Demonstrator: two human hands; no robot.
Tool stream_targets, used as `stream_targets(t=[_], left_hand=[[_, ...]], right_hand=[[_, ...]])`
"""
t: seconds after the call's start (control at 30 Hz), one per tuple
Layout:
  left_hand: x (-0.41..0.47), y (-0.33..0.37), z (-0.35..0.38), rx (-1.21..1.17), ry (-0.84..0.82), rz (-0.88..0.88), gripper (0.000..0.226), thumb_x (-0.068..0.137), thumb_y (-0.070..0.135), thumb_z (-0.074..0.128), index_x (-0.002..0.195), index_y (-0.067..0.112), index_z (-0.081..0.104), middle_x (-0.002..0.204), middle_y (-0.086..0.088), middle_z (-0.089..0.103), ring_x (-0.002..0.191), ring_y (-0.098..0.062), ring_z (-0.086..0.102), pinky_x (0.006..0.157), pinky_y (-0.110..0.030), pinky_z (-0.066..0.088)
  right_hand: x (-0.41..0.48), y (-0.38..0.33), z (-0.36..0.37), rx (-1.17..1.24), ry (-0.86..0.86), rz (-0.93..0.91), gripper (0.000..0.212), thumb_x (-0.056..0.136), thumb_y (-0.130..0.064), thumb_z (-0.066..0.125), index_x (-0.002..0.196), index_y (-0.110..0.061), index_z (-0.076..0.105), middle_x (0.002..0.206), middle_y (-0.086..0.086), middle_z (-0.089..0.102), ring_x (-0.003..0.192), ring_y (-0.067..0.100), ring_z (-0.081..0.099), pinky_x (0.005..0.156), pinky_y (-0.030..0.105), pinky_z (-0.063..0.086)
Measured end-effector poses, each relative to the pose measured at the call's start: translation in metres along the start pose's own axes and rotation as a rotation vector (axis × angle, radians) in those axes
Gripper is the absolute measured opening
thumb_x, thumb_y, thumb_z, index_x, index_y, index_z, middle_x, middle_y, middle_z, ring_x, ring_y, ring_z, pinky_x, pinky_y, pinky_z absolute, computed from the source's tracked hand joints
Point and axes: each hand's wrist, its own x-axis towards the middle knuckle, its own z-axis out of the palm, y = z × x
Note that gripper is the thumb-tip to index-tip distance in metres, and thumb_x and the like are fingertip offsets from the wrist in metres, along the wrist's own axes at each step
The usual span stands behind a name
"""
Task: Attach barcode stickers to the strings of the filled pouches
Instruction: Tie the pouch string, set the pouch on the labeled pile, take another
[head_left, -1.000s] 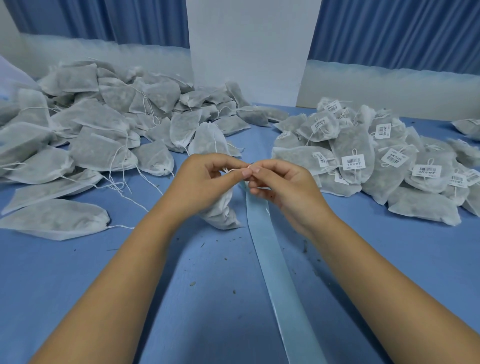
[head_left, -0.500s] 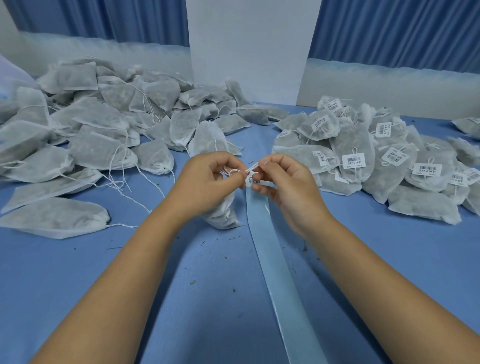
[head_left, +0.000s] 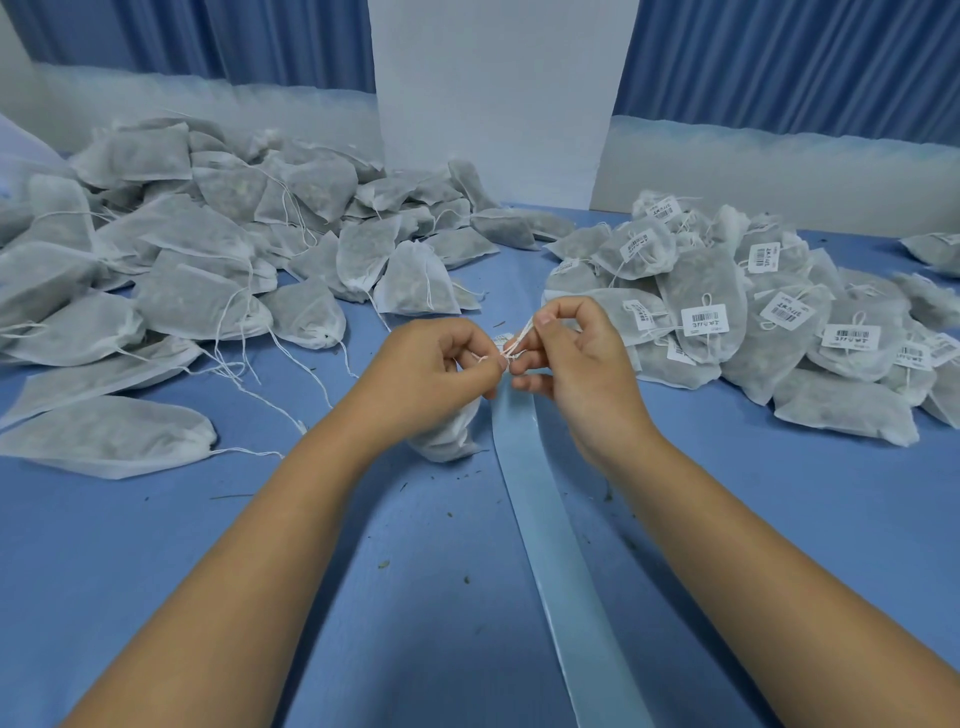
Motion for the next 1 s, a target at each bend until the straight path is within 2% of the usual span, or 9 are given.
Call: stream_targets(t=[0.17,0.3,0.4,0.47,0.63,0.73,0.8,0.93,1.0], left_hand=[[-0.001,-0.001,0.003,0.046,-0.029,0.030,0.015,0.090,0.024,0.069,0.075,0.026,0.070,0.059,0.016,0.068,0.061,-0.021,0.055,0.065,-0.029,0.042],[-0.002,-0.001,0.008,0.134,-0.043,0.053,0.016,0.089,0.025,0.069,0.073,0.025,0.067,0.060,0.019,0.067,0.055,-0.003,0.053,0.062,-0.025,0.043],[-0.004,0.000,0.015,0.190,-0.054,0.095,0.019,0.087,0.022,0.068,0.069,0.025,0.062,0.063,0.015,0.066,0.064,-0.010,0.062,0.068,-0.031,0.049],[-0.005,0.001,0.018,0.192,-0.069,0.107,0.025,0.088,0.021,0.068,0.065,0.027,0.058,0.056,0.015,0.063,0.059,-0.011,0.059,0.066,-0.033,0.049],[-0.005,0.003,0.017,0.178,-0.106,0.103,0.029,0.091,0.025,0.068,0.064,0.030,0.057,0.047,0.017,0.056,0.051,-0.003,0.051,0.060,-0.027,0.043],[-0.005,0.004,0.014,0.151,-0.104,0.113,0.027,0.092,0.028,0.068,0.066,0.031,0.063,0.048,0.006,0.057,0.049,-0.003,0.049,0.057,-0.025,0.040],[-0.006,0.005,0.013,0.130,-0.100,0.118,0.022,0.092,0.028,0.069,0.071,0.023,0.068,0.052,-0.002,0.057,0.047,-0.001,0.051,0.055,-0.021,0.037],[-0.006,0.005,0.012,0.118,-0.097,0.119,0.024,0.092,0.028,0.069,0.079,0.008,0.069,0.046,0.008,0.045,0.048,0.001,0.056,0.051,-0.015,0.035],[-0.005,0.005,0.012,0.107,-0.099,0.121,0.024,0.092,0.028,0.069,0.080,0.006,0.069,0.049,0.004,0.042,0.048,0.003,0.057,0.050,-0.013,0.034]], right_hand=[[0.002,0.000,-0.003,-0.043,0.054,-0.009,0.013,0.103,-0.011,0.045,0.092,-0.017,0.047,0.055,-0.008,0.058,0.048,0.006,0.055,0.047,0.020,0.049],[0.000,0.004,-0.002,-0.154,0.096,-0.028,0.014,0.102,-0.013,0.045,0.089,-0.018,0.048,0.052,-0.010,0.054,0.045,0.006,0.049,0.044,0.020,0.045],[-0.002,0.007,0.000,-0.258,0.121,-0.085,0.015,0.102,-0.015,0.046,0.088,-0.022,0.047,0.050,-0.009,0.046,0.043,0.008,0.044,0.044,0.024,0.042],[-0.002,0.009,0.000,-0.301,0.128,-0.114,0.015,0.102,-0.016,0.046,0.088,-0.024,0.047,0.050,-0.008,0.042,0.045,0.011,0.042,0.046,0.026,0.042],[-0.003,0.010,-0.001,-0.270,0.119,-0.099,0.015,0.102,-0.018,0.047,0.088,-0.025,0.047,0.054,-0.001,0.036,0.050,0.013,0.034,0.046,0.026,0.040],[-0.002,0.009,-0.002,-0.226,0.130,-0.083,0.014,0.102,-0.018,0.049,0.088,-0.022,0.048,0.053,-0.003,0.037,0.050,0.011,0.035,0.045,0.023,0.039],[-0.001,0.007,-0.001,-0.207,0.142,-0.093,0.013,0.101,-0.016,0.049,0.089,-0.020,0.049,0.057,0.002,0.038,0.053,0.013,0.036,0.045,0.022,0.040],[-0.001,0.007,-0.001,-0.150,0.171,-0.098,0.014,0.101,-0.014,0.049,0.088,-0.019,0.049,0.059,0.004,0.039,0.051,0.011,0.037,0.047,0.021,0.042],[-0.001,0.007,-0.001,-0.127,0.184,-0.086,0.015,0.101,-0.014,0.049,0.087,-0.019,0.050,0.055,0.000,0.040,0.048,0.011,0.039,0.047,0.023,0.043]])
